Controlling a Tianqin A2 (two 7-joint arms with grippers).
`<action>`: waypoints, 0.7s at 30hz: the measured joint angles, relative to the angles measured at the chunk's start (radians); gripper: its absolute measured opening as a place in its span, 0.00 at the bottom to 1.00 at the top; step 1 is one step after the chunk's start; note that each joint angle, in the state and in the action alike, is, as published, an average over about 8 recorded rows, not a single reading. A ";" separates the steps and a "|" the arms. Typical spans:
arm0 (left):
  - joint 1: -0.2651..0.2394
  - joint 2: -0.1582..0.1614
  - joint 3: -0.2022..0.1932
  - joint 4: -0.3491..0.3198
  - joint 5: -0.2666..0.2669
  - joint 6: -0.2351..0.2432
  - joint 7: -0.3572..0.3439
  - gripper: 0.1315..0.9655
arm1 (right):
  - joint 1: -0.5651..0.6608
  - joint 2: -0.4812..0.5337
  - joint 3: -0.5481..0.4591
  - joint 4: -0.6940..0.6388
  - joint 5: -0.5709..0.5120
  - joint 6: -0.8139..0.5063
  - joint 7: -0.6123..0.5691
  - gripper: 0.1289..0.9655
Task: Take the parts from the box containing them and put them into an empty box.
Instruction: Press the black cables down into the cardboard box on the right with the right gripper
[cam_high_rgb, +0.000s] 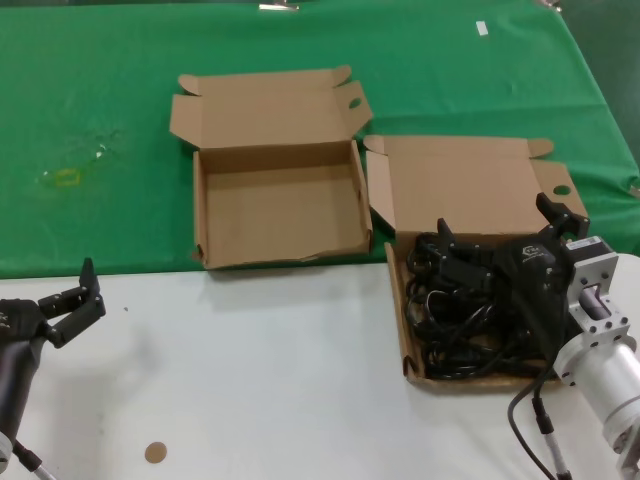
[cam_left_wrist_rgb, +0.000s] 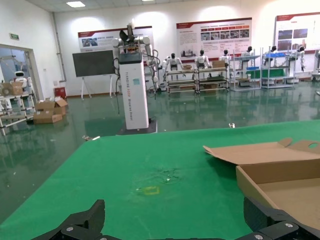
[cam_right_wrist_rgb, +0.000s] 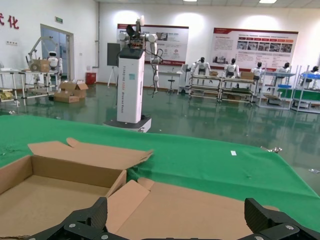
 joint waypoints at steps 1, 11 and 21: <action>0.000 0.000 0.000 0.000 0.000 0.000 0.000 1.00 | 0.000 0.000 0.000 0.000 0.000 0.000 0.000 1.00; 0.000 0.000 0.000 0.000 0.000 0.000 0.000 1.00 | 0.000 0.000 0.000 0.000 0.000 0.000 0.000 1.00; 0.000 0.000 0.000 0.000 0.000 0.000 0.000 1.00 | 0.000 0.000 0.000 0.000 0.000 0.000 0.000 1.00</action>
